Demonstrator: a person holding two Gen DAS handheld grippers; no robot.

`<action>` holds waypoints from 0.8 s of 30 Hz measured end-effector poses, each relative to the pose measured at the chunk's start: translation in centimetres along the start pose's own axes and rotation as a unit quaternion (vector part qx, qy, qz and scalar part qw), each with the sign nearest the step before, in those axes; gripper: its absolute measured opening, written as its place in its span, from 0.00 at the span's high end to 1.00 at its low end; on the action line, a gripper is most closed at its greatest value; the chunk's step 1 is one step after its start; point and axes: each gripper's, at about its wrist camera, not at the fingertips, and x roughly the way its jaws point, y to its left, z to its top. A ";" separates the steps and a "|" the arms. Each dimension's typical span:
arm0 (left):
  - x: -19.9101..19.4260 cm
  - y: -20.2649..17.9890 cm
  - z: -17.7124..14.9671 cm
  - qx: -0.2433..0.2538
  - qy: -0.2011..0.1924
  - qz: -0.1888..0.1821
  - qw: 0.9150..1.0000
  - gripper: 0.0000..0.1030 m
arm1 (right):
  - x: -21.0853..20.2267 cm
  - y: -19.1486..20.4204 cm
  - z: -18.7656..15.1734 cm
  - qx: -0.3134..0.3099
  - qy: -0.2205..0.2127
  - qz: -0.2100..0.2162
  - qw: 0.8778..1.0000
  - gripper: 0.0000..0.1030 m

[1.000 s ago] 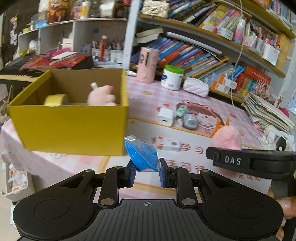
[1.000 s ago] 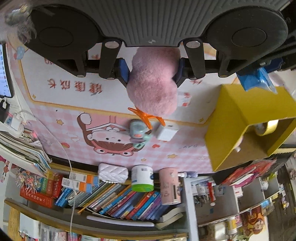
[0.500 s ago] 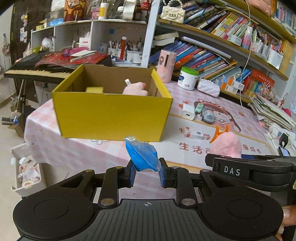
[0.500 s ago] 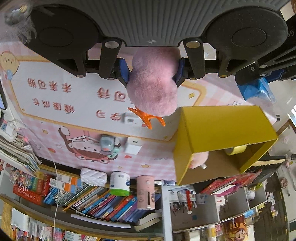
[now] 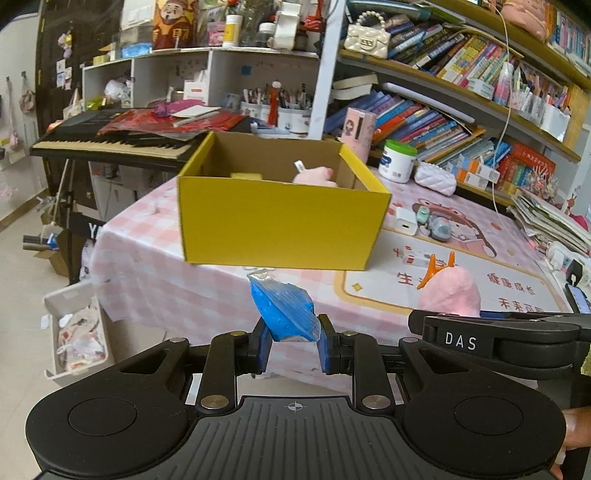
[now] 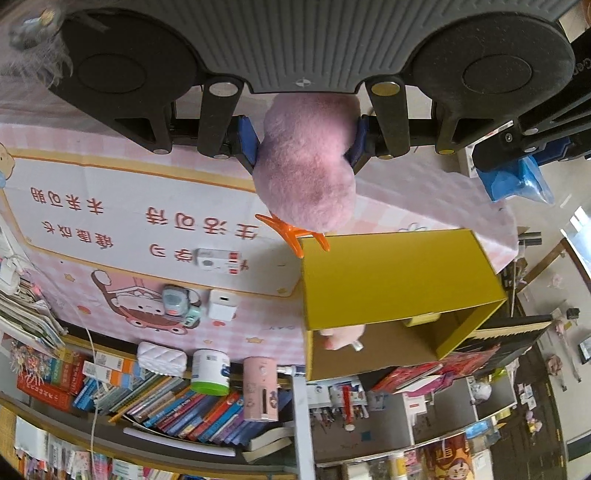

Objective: Organize objects
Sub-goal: 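Carry the blue packet with the left tool while the right tool carries the pink toy to the yellow box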

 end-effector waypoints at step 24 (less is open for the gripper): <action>-1.9 4.7 0.1 -0.042 -0.024 0.021 0.999 0.77 | -0.3 5.4 0.2 -0.050 0.003 0.030 0.998 0.55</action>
